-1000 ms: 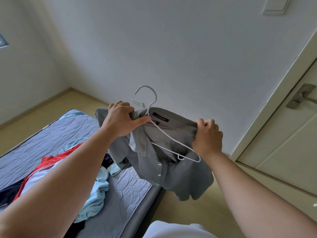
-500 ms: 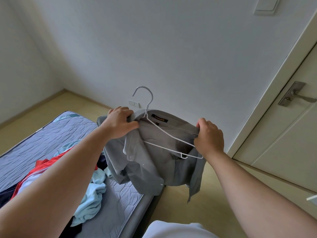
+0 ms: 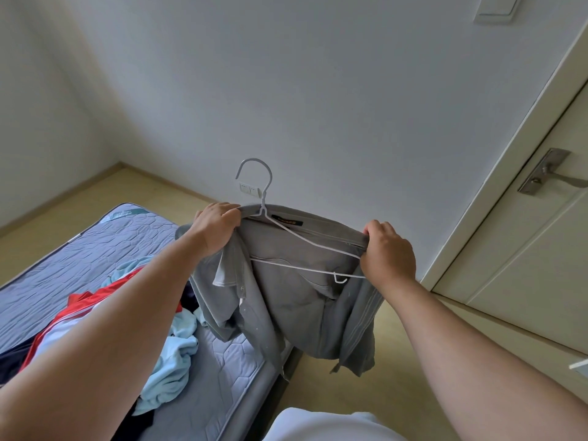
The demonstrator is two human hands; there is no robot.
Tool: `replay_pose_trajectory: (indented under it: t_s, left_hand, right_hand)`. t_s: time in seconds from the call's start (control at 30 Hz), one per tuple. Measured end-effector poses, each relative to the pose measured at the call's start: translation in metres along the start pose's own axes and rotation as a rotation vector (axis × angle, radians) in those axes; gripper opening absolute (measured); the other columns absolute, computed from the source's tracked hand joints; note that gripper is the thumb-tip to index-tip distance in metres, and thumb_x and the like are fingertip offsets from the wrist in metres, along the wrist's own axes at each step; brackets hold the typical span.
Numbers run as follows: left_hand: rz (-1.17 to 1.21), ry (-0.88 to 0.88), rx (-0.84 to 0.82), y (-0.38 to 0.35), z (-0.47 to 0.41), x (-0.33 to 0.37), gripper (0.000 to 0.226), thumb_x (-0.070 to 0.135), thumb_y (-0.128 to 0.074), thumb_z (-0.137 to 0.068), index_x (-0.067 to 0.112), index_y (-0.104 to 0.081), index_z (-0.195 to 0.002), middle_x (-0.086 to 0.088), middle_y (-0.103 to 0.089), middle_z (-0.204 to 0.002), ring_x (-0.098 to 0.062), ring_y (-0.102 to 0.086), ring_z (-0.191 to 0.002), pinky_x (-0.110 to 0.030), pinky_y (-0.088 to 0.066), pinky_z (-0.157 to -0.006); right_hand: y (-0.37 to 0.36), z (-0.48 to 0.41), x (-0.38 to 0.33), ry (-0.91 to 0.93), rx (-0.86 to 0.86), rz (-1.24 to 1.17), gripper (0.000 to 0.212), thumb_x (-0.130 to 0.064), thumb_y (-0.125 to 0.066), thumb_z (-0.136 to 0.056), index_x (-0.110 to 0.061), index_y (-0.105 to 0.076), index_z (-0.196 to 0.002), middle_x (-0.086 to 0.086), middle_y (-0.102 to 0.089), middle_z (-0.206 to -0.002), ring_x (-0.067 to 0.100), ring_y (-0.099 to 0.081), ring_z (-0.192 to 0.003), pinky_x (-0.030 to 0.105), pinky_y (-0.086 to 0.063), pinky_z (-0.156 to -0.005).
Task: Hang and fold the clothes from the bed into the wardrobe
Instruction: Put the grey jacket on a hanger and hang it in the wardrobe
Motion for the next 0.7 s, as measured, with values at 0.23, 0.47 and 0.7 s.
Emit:
replay_pose_trajectory:
  t_s: [0.23, 0.47, 0.7]
  left_hand:
    - [-0.084, 0.046, -0.012, -0.003, 0.002, -0.007, 0.083, 0.095, -0.046, -0.064, 0.012, -0.054, -0.069, 0.001, -0.050, -0.057, -0.021, -0.052, -0.064, -0.037, -0.037, -0.070]
    - [-0.291, 0.102, 0.324, 0.008, 0.003, -0.002, 0.093, 0.105, -0.033, -0.061, 0.014, -0.044, -0.044, 0.000, -0.052, -0.048, -0.026, -0.051, -0.072, -0.043, -0.033, -0.084]
    - [-0.290, 0.161, 0.439, 0.011, 0.003, 0.009, 0.091, 0.102, -0.028, -0.066, 0.018, -0.060, -0.052, 0.001, -0.058, -0.060, -0.029, -0.048, -0.089, -0.046, -0.036, -0.089]
  right_hand:
    - [0.000, -0.002, 0.002, -0.016, 0.035, 0.078, 0.027, 0.006, -0.055, -0.082, -0.012, -0.047, -0.100, 0.007, -0.042, -0.099, 0.027, -0.045, -0.072, 0.030, -0.029, -0.056]
    - [0.002, -0.002, 0.000, -0.070, 0.025, 0.113, 0.033, 0.003, -0.057, -0.083, -0.016, -0.047, -0.109, 0.008, -0.045, -0.110, 0.027, -0.043, -0.089, 0.034, -0.037, -0.066]
    - [0.003, -0.008, -0.008, -0.160, -0.019, -0.070, 0.026, -0.010, -0.060, -0.088, -0.019, -0.046, -0.107, 0.004, -0.049, -0.107, 0.024, -0.053, -0.075, 0.032, -0.046, -0.059]
Point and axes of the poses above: each hand's wrist, its own z-axis away from the middle knuckle, its own y-axis out of the back of the hand, x = y × z, the point moved 5 cm from there along -z, towards the middle knuckle
